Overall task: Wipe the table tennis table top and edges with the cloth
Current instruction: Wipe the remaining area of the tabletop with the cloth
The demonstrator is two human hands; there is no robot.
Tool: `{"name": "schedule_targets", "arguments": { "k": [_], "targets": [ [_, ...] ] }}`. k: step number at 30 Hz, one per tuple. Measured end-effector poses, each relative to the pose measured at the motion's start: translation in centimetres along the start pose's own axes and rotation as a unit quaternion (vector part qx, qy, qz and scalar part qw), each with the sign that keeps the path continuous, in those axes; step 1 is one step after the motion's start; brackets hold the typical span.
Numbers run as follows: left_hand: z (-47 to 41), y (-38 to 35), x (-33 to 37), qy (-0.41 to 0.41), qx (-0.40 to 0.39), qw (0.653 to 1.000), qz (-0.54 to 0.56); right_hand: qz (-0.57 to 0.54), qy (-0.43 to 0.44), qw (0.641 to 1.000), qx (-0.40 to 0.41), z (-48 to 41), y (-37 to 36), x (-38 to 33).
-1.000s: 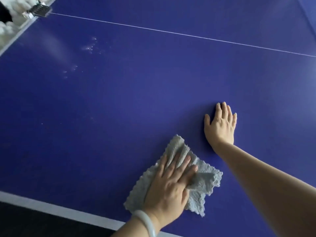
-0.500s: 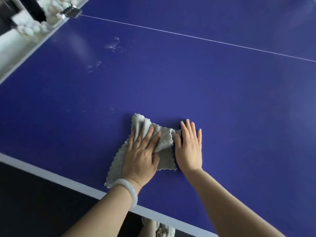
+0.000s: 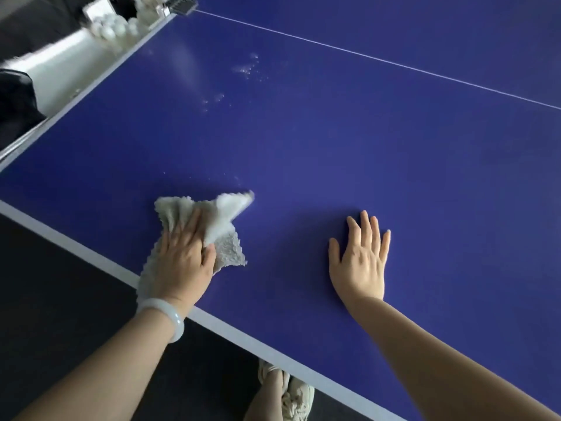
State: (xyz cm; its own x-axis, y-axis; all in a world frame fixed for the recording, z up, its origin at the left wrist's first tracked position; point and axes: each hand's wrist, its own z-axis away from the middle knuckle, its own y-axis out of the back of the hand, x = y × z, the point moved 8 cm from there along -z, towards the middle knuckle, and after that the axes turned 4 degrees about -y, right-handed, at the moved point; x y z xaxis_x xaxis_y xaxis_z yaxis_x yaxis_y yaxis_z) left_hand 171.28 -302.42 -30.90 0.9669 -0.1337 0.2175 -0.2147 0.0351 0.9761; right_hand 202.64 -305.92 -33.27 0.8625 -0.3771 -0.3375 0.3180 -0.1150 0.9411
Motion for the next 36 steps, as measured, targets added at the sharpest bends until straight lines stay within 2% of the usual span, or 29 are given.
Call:
{"name": "schedule_targets", "arguments": {
  "k": [2,4,7,10,13,16,17,20,23,27,28,29,32,34,36],
  "targets": [
    [0.9,-0.9,1.4,0.032,0.014,0.999,-0.003,-0.025,-0.003,1.0,0.009,-0.1,0.2,0.0],
    [2.9,-1.8,5.9,-0.022,0.025,0.999,-0.006,-0.057,-0.009,0.998,0.018,-0.2,0.5,0.1],
    [7.0,-2.7,13.9,-0.116,0.041,0.991,0.045,-0.113,-0.021,0.993,0.017,-0.3,0.9,0.4],
    [10.5,-5.1,20.9,-0.139,-0.009,0.987,0.078,-0.159,-0.026,0.987,0.002,-0.5,1.4,0.6],
    [12.3,-6.5,23.8,-0.19,-0.051,0.976,0.09,-0.142,0.007,0.99,-0.024,-0.4,1.7,0.5],
    [11.3,-5.2,21.4,-0.278,-0.053,0.955,0.084,-0.058,0.039,0.997,-0.043,-0.1,0.8,0.3],
    [10.2,-4.3,19.6,-0.283,-0.042,0.955,0.079,-0.026,0.041,0.998,-0.043,0.0,0.4,0.2],
    [4.4,-1.6,12.0,-0.218,0.01,0.976,0.026,0.024,0.032,0.998,-0.038,0.0,-0.1,-0.1],
    [-1.2,-0.2,5.1,-0.146,0.02,0.989,-0.017,0.054,0.027,0.998,-0.035,0.1,-0.3,-0.1],
    [-3.1,-0.6,3.3,-0.054,0.007,0.998,-0.018,0.105,0.023,0.994,-0.023,0.2,-0.6,-0.7],
    [-2.5,-1.1,4.8,-0.075,-0.009,0.997,-0.029,0.107,0.022,0.994,-0.022,0.2,-0.6,-0.7],
    [-1.7,-1.8,7.1,-0.134,-0.023,0.99,-0.038,0.109,0.02,0.994,-0.025,0.1,-0.6,-0.6],
    [3.2,-3.9,13.9,-0.369,-0.069,0.927,-0.007,0.111,0.016,0.993,-0.042,0.0,-0.7,0.0],
    [3.7,-4.4,13.7,-0.425,-0.091,0.9,0.007,0.09,0.007,0.995,-0.034,0.0,-0.4,-0.1],
    [0.7,-3.8,10.4,-0.43,-0.077,0.9,0.012,0.072,-0.003,0.997,-0.015,0.1,0.0,-0.4]
  ]
}}
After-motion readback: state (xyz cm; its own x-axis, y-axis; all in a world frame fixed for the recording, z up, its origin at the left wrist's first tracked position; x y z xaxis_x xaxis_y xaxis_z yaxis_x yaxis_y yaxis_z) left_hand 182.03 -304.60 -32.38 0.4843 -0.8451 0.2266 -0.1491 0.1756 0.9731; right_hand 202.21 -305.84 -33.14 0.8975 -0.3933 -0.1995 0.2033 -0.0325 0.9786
